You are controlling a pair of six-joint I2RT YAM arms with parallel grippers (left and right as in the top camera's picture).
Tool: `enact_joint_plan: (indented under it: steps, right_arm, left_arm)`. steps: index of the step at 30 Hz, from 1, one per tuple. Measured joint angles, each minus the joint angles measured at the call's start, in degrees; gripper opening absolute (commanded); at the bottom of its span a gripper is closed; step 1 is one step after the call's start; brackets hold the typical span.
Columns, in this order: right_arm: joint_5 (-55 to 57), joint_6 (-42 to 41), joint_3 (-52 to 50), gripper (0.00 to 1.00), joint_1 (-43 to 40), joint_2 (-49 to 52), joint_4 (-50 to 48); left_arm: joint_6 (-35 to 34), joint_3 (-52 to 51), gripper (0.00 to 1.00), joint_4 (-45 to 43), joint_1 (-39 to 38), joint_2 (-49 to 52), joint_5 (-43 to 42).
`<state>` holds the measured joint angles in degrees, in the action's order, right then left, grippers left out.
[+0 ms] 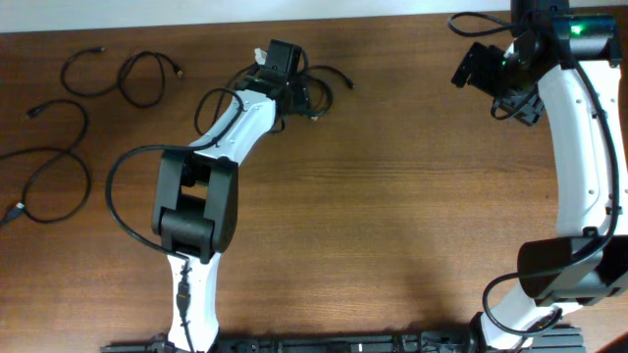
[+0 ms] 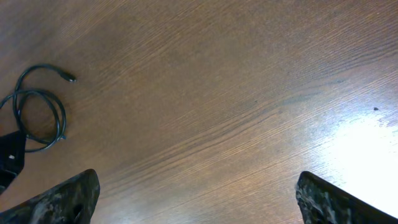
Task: Untangle cables
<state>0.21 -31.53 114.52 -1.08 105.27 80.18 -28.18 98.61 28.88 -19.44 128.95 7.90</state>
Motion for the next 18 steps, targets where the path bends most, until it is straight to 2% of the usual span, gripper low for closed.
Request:
enact_joint_plan:
  steps: [1, 2, 5, 12, 15, 18]
  right_arm:
    - [0.0, 0.0, 0.0, 0.98, 0.0, 0.0, 0.0]
    - [0.0, 0.0, 0.0, 0.98, 0.0, 0.0, 0.0]
    - [0.0, 0.0, 0.0, 0.98, 0.0, 0.0, 0.0]
    - [0.0, 0.0, 0.0, 0.98, 0.0, 0.0, 0.0]
    - [0.0, 0.0, 0.0, 0.99, 0.0, 0.0, 0.0]
    - [0.0, 0.0, 0.0, 0.98, 0.0, 0.0, -0.1]
  left_arm:
    - [-0.5, 0.0, 0.32, 0.0, 0.0, 0.5, -0.6]
    - [-0.8, 0.0, 0.28, -0.3, 0.0, 0.8, -1.0]
    - [-1.6, 0.0, 0.0, -0.9, 0.0, 1.0, -1.6]
    - [-1.9, 3.0, 0.0, 2.4, 0.0, -0.4, -1.9]
    - [-1.8, 3.7, 0.0, 3.0, 0.0, -10.2, -1.9]
    - [-1.8, 5.1, 0.0, 1.3, 0.0, -26.5, -1.9]
